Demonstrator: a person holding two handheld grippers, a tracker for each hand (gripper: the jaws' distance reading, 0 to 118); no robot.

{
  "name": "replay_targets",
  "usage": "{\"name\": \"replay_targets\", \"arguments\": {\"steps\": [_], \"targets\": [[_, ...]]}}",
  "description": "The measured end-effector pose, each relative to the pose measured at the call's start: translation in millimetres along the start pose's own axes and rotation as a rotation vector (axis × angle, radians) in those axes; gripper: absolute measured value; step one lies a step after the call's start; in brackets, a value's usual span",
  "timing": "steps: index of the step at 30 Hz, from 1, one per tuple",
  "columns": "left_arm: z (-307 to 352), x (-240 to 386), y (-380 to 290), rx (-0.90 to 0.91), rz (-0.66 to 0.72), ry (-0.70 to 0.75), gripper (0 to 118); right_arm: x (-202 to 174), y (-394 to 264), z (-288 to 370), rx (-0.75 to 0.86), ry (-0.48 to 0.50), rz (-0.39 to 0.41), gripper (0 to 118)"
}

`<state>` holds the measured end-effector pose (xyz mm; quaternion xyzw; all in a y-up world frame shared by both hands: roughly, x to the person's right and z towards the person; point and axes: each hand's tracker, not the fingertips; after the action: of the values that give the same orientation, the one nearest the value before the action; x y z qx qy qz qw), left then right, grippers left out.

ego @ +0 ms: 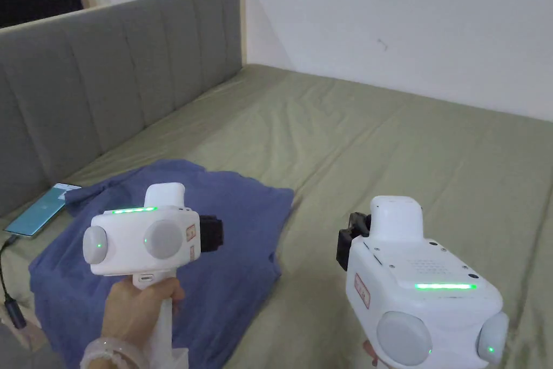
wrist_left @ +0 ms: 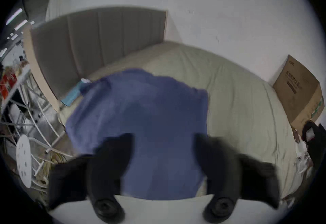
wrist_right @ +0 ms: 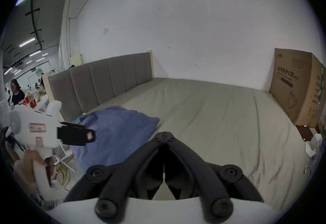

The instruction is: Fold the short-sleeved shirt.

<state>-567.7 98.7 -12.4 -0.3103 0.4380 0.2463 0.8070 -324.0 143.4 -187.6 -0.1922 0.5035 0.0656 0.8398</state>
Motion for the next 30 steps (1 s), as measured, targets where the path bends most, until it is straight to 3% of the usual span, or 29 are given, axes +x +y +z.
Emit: {"name": "replay_targets", "arguments": {"steps": [2, 11, 12, 13, 15, 18, 20, 21, 22, 23, 30], "targets": [[-24.2, 3.4, 3.5, -0.008, -0.009, 0.01, 111, 7.1, -3.0, -9.1, -0.016, 0.015, -0.019, 0], [-129.2, 11.4, 22.5, -0.166, -0.055, 0.05, 108, 15.9, -18.2, -75.2, -0.134, 0.01, -0.012, 0], [-134.5, 12.8, 20.2, -0.18, -0.068, 0.049, 102, 16.3, -20.5, -80.9, -0.146, 0.013, -0.003, 0], [-143.9, 14.2, 18.2, -0.2, -0.087, 0.065, 88, 16.1, -22.9, -85.4, -0.154, 0.017, 0.016, 0], [-155.8, 15.9, 13.3, -0.22, -0.106, 0.065, 87, 13.6, -26.4, -92.1, -0.172, 0.008, 0.05, 0], [-151.0, 17.8, 13.8, -0.212, -0.123, 0.067, 82, 13.4, -31.3, -96.6, -0.193, 0.027, 0.01, 0], [-148.1, 14.9, 14.3, -0.203, -0.131, 0.046, 56, 13.2, -33.6, -98.0, -0.201, 0.035, -0.018, 0], [-146.5, 15.9, 15.0, -0.198, -0.129, 0.045, 37, 11.5, -35.5, -97.8, -0.2, 0.03, -0.009, 0], [-146.0, 17.6, 16.9, -0.192, -0.127, 0.061, 10, 9.8, -37.3, -96.9, -0.201, 0.019, 0.006, 0], [-147.2, 17.8, 17.6, -0.191, -0.115, 0.081, 2, 8.3, -38.1, -96.3, -0.2, 0.005, 0.023, 0], [-135.5, -3.5, 27.2, -0.22, -0.005, -0.005, 2, 20.7, -36.0, -82.5, -0.203, -0.011, 0.021, 0]]}}
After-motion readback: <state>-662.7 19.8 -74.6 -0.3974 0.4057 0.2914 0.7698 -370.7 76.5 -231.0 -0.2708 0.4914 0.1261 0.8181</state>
